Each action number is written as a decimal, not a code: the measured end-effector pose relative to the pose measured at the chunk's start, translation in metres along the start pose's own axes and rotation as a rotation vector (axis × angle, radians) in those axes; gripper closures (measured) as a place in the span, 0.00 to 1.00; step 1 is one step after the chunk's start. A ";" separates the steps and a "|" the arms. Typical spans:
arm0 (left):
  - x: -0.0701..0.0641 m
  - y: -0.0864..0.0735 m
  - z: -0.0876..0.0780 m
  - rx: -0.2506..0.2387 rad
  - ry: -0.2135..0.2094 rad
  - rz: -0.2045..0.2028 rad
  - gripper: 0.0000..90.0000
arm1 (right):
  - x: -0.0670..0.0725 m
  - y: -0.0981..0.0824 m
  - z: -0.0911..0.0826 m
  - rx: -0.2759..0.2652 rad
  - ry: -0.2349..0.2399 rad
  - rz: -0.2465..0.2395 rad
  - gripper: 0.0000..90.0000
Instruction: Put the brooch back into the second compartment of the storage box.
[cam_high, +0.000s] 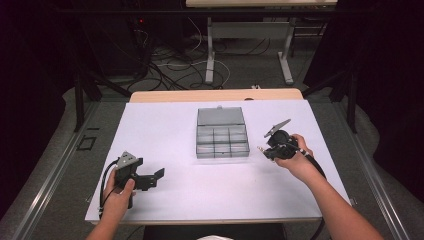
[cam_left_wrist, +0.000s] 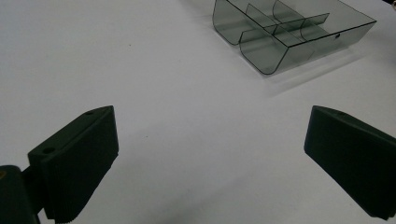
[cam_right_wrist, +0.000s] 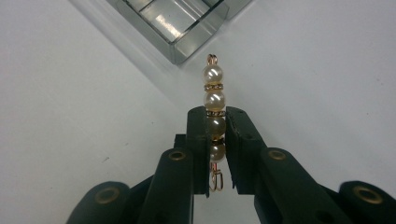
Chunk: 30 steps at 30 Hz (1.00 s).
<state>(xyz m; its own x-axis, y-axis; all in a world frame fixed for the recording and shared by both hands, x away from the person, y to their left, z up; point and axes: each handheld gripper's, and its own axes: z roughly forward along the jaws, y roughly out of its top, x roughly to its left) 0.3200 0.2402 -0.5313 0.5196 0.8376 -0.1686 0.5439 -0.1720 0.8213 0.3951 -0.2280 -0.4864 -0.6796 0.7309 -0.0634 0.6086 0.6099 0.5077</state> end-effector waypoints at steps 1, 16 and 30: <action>0.000 0.000 0.000 0.000 0.000 0.000 0.03 | 0.000 0.001 0.000 0.003 0.004 0.008 0.90; 0.000 0.000 0.000 0.000 0.000 0.000 0.03 | -0.005 0.020 0.003 -0.037 0.003 0.046 0.90; 0.000 0.000 0.000 0.001 0.000 0.000 0.03 | -0.006 0.042 0.003 -0.084 0.010 0.055 0.90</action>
<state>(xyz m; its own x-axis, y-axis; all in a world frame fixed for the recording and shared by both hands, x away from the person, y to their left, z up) 0.3203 0.2403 -0.5315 0.5201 0.8373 -0.1685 0.5442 -0.1728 0.8210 0.4258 -0.2061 -0.4672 -0.6506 0.7590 -0.0252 0.6085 0.5410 0.5805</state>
